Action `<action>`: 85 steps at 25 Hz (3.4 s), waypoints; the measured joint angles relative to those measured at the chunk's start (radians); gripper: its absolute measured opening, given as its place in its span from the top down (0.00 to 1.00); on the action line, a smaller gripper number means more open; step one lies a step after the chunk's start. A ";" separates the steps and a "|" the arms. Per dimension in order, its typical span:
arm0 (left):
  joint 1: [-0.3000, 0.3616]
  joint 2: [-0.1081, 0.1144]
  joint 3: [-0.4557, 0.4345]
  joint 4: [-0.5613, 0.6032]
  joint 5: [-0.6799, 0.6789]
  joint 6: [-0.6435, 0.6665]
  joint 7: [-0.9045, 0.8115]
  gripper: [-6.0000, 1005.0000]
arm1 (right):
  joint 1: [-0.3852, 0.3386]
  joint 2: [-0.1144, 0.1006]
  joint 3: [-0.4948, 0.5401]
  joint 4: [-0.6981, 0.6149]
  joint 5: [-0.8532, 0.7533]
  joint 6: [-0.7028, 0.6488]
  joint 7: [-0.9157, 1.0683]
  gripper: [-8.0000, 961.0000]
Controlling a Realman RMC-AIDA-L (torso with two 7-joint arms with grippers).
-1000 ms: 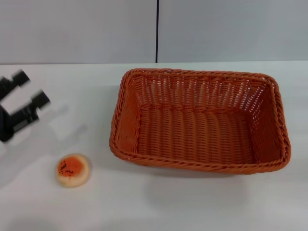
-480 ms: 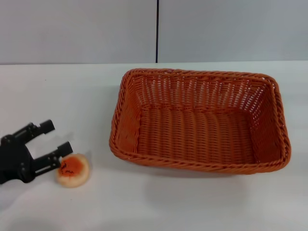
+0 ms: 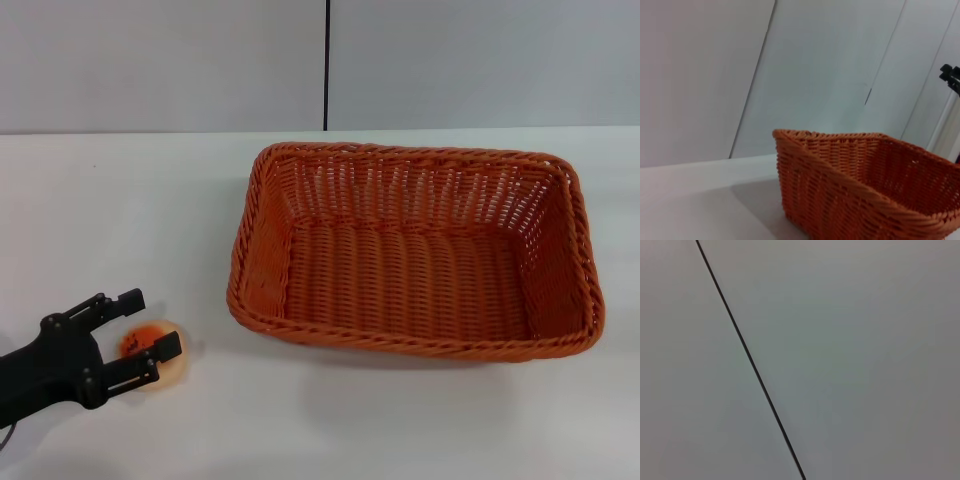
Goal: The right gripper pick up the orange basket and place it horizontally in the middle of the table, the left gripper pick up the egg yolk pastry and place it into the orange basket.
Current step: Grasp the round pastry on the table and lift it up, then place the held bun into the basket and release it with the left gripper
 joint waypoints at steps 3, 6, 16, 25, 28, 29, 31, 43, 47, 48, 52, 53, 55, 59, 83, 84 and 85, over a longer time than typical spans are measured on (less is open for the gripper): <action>-0.007 -0.002 0.002 -0.007 0.022 -0.028 -0.001 0.28 | 0.003 0.000 0.000 0.000 -0.001 0.000 0.003 0.59; -0.011 -0.002 0.003 -0.017 0.035 -0.044 -0.002 0.28 | 0.003 0.001 0.001 0.000 -0.001 0.000 0.003 0.59; 0.008 0.006 -0.003 -0.021 0.051 -0.068 -0.004 0.29 | 0.001 0.004 0.000 0.005 -0.004 0.000 0.005 0.59; 0.017 0.008 0.002 -0.021 0.052 -0.090 -0.004 0.29 | 0.004 0.004 -0.011 0.010 -0.004 0.000 0.006 0.59; 0.017 0.007 0.001 -0.021 0.052 -0.100 -0.001 0.30 | 0.004 0.005 -0.011 0.011 -0.004 0.000 0.006 0.59; 0.017 0.007 0.001 -0.021 0.052 -0.100 -0.001 0.30 | 0.004 0.005 -0.011 0.011 -0.004 0.000 0.006 0.59; 0.017 0.005 0.002 -0.021 0.052 -0.114 0.000 0.30 | 0.003 0.005 -0.011 0.011 -0.004 0.000 0.006 0.59; 0.010 0.004 0.005 -0.020 0.060 -0.097 0.021 0.30 | -0.004 0.007 -0.011 0.011 -0.004 -0.001 0.006 0.59; 0.009 -0.001 0.004 -0.019 0.061 -0.101 0.034 0.41 | -0.004 0.007 -0.011 0.012 -0.004 0.000 0.006 0.59; 0.008 -0.001 0.003 -0.021 0.061 -0.103 0.035 0.44 | -0.004 0.007 -0.011 0.012 -0.004 0.000 0.006 0.59; 0.006 -0.001 0.002 -0.021 0.061 -0.104 0.035 0.57 | -0.004 0.008 -0.011 0.013 -0.004 0.000 0.006 0.59; 0.006 -0.001 0.002 -0.021 0.061 -0.103 0.035 0.61 | -0.004 0.008 -0.011 0.018 -0.004 0.000 0.006 0.59; 0.005 -0.001 0.002 -0.021 0.061 -0.103 0.035 0.67 | -0.004 0.008 -0.011 0.021 -0.004 0.000 0.006 0.59; 0.004 -0.001 0.002 -0.021 0.061 -0.102 0.035 0.80 | -0.004 0.008 -0.011 0.026 -0.005 0.000 0.006 0.59; -0.161 -0.005 -0.304 -0.116 -0.085 0.156 0.120 0.94 | -0.005 0.009 -0.011 0.060 -0.006 -0.007 0.006 0.59; -0.186 -0.006 -0.283 -0.133 -0.082 0.168 0.130 0.95 | -0.005 0.009 -0.012 0.064 -0.006 -0.008 0.006 0.59; -0.206 -0.008 -0.258 -0.150 -0.080 0.173 0.137 0.95 | -0.005 0.009 -0.013 0.066 -0.006 -0.008 0.006 0.59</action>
